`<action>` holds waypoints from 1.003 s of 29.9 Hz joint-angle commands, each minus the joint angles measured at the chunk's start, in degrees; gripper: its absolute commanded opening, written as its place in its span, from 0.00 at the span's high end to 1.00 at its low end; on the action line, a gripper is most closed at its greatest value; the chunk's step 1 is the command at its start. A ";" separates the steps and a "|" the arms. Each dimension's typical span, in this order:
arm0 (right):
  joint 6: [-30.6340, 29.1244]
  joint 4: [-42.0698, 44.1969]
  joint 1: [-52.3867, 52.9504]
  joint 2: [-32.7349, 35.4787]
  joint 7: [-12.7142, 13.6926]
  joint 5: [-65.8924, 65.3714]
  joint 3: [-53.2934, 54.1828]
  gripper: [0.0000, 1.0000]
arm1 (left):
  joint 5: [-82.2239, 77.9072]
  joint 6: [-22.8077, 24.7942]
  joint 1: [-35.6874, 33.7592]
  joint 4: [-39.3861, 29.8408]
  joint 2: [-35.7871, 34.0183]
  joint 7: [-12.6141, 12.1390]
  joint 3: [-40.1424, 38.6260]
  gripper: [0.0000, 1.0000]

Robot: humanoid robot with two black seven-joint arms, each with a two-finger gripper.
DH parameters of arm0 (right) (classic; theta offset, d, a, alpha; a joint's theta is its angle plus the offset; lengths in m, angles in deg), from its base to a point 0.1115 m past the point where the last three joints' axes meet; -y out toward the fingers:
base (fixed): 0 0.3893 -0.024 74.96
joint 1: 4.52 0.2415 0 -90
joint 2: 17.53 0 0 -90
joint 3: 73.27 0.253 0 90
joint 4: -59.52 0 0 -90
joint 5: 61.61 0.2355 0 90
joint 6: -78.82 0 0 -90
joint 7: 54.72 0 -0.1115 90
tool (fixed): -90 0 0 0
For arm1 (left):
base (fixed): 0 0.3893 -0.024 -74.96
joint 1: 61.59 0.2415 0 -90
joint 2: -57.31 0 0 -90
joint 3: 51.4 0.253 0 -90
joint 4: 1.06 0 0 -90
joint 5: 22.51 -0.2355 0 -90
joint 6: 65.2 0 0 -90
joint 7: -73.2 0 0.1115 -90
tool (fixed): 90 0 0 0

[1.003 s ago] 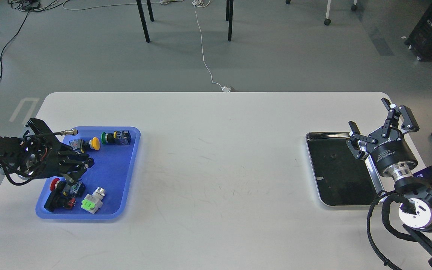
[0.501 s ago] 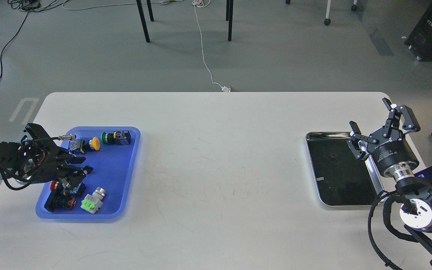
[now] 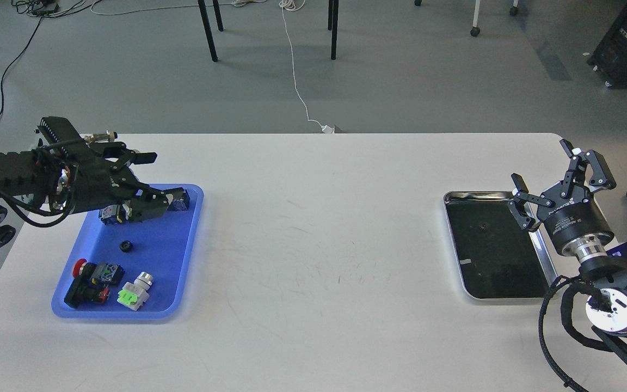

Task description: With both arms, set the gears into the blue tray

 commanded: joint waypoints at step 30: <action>0.00 0.03 -0.06 0.56 0.01 -0.01 -0.02 0.01 | 63.64 -4.11 30.71 -3.90 38.80 -4.94 -37.58 0.02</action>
